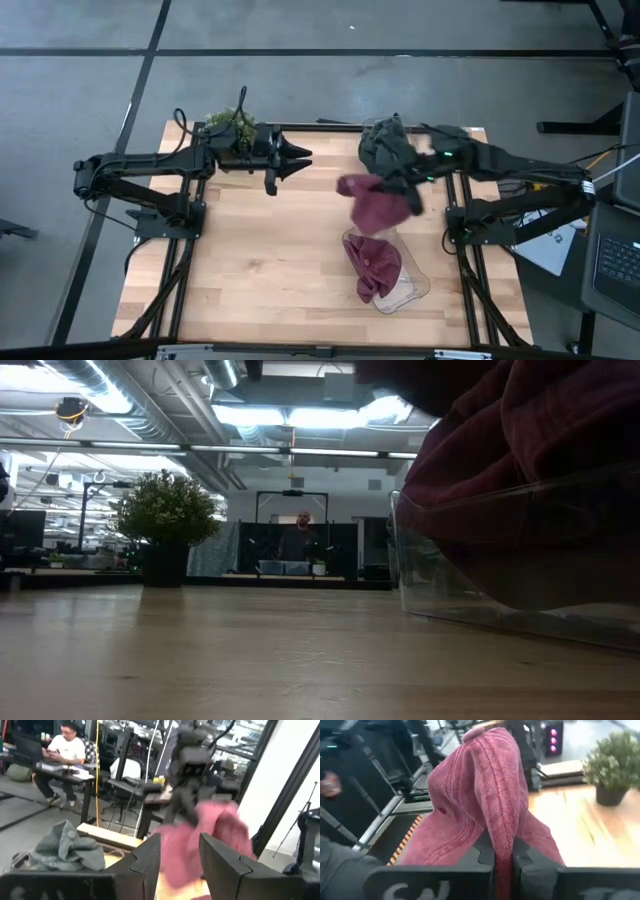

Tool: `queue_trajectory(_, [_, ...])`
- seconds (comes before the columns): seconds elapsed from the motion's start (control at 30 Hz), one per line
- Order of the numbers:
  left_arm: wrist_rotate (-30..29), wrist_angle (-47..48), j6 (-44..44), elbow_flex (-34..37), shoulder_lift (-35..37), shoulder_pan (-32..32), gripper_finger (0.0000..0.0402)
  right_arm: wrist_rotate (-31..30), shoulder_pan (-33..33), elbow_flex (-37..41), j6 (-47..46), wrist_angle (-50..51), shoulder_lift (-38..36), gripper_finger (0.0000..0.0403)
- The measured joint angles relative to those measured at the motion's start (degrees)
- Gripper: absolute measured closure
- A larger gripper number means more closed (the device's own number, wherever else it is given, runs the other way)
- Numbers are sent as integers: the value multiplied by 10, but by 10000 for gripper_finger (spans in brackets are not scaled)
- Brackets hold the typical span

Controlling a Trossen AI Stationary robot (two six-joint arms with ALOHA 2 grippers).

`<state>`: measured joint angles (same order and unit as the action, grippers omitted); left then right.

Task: Pick & Place hat
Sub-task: Put the red cap into the bottom transparent bin

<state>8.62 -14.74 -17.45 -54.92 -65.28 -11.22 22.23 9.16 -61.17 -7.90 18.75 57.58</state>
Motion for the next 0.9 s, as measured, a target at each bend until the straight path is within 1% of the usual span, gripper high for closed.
queue_trajectory(0.1, [0, 11, -8, 0, 0, 3, 273, -22, -21, 9, 3, 24, -59, 393])
queue_trajectory(0.2, [1, 28, -16, 0, 0, 6, 273, -67, -47, 51, -23, 8, -120, 393])
queue_trajectory(0.3, [0, 31, -19, 0, 0, 8, 272, -103, -78, 117, -61, -57, -174, 393])
queue_trajectory(0.43, [0, 30, -26, 0, 0, 11, 273, -147, -122, 227, -99, -193, -228, 393])
queue_trajectory(0.53, [-1, 30, -30, 0, 0, 11, 274, -187, -157, 313, -123, -297, -253, 393])
queue_trajectory(0.67, [-1, 30, -37, 0, 0, 11, 272, -241, -204, 406, -150, -405, -270, 393])
queue_trajectory(0.8, [-1, 30, -45, 0, 0, 11, 272, -282, -247, 475, -171, -471, -270, 393])
queue_trajectory(0.9, [-9, 30, -45, 0, 0, 11, 272, -315, -277, 507, -185, -498, -270, 393])
